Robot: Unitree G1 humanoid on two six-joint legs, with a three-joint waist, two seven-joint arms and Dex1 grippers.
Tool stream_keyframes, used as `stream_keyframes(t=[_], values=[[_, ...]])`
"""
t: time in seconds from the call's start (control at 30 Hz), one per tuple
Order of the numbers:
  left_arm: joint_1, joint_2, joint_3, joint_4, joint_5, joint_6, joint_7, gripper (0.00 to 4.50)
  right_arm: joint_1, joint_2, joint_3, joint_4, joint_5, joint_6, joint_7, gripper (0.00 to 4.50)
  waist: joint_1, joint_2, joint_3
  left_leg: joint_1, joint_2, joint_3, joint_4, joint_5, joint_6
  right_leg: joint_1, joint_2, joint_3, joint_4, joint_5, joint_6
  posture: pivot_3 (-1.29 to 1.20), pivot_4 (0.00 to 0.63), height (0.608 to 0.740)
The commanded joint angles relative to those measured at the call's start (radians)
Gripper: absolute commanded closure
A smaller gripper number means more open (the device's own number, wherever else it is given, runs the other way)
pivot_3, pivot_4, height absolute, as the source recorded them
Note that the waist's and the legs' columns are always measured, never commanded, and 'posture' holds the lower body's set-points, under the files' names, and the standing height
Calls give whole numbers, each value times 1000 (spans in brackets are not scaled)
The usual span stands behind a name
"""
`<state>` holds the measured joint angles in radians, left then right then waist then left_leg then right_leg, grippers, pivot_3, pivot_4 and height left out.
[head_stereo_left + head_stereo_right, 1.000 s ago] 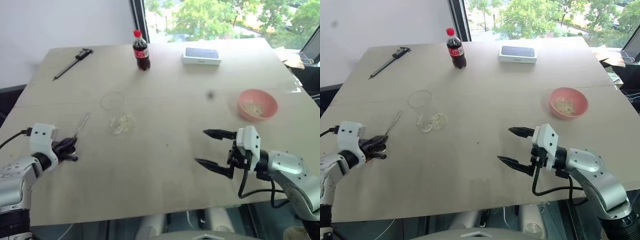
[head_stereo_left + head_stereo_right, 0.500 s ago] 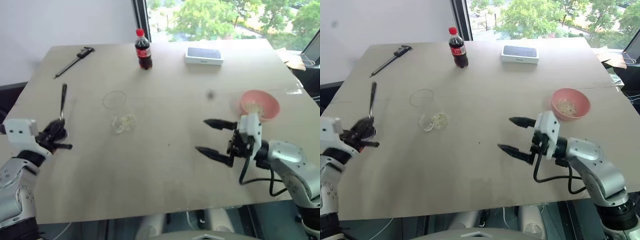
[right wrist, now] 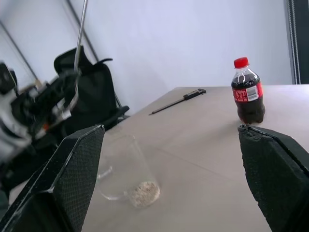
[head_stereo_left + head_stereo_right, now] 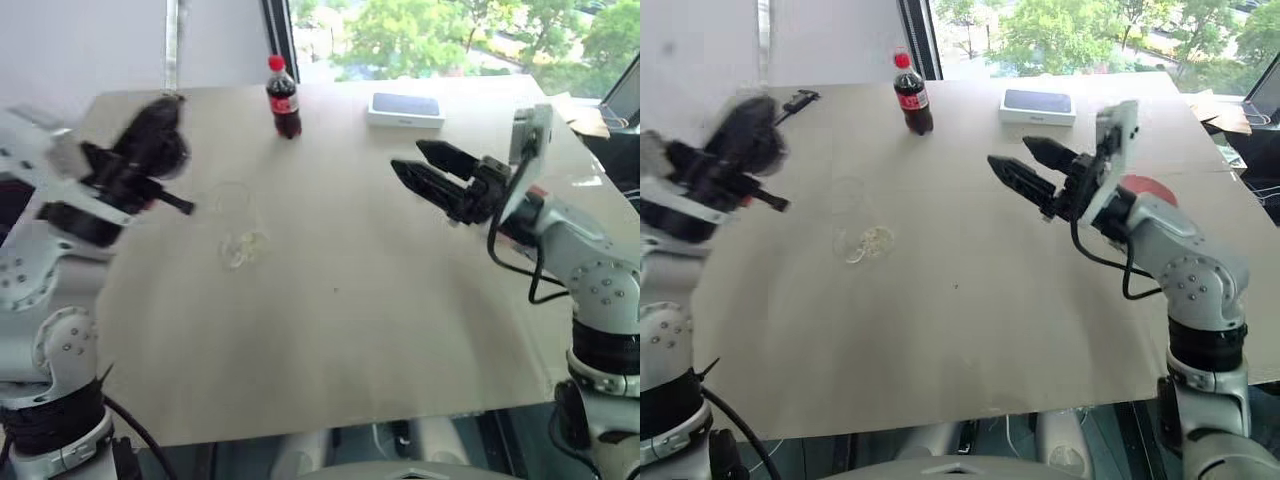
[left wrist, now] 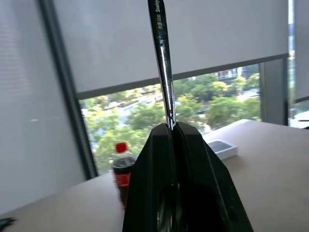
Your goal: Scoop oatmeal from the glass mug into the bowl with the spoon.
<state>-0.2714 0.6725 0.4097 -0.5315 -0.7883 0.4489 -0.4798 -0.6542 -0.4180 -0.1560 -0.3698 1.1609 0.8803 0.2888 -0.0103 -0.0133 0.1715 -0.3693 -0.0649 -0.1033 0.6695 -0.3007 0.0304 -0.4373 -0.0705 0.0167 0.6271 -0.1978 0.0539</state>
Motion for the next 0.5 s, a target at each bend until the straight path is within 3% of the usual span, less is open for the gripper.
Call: stream_keyframes(t=[0.03, 0.13, 0.33, 0.5], values=[[-16, -6, -104, -66, -85, 73, -38, 4473, -106, 18, -18, 12, 126, 58, -102, 0, -7, 0, 0, -3, 0, 1, 0, 0, 0, -3, 0, 1, 1, 0, 0, 0, 150, 740], [-29, -10, -179, -61, -81, 91, -77, 4473, -155, 12, -10, 74, 214, 143, -232, 0, -9, 0, 0, -8, 0, 3, 1, 0, 0, -9, 0, 2, 4, 0, 0, 0, 150, 740], [-40, -18, -240, -66, -94, 122, -110, 4473, -158, 19, -1, 66, 266, 171, -289, 0, -5, 0, 0, -11, 0, 3, 3, 1, 0, -11, 1, 2, 5, 0, 0, 0, 150, 740], [-43, -12, -288, -64, -71, 133, -150, 4473, -161, 58, 16, 63, 422, 168, -373, 0, -7, 0, 0, -10, 0, 3, 3, 1, 0, -12, 2, 2, 7, 0, 0, 0, 150, 740]])
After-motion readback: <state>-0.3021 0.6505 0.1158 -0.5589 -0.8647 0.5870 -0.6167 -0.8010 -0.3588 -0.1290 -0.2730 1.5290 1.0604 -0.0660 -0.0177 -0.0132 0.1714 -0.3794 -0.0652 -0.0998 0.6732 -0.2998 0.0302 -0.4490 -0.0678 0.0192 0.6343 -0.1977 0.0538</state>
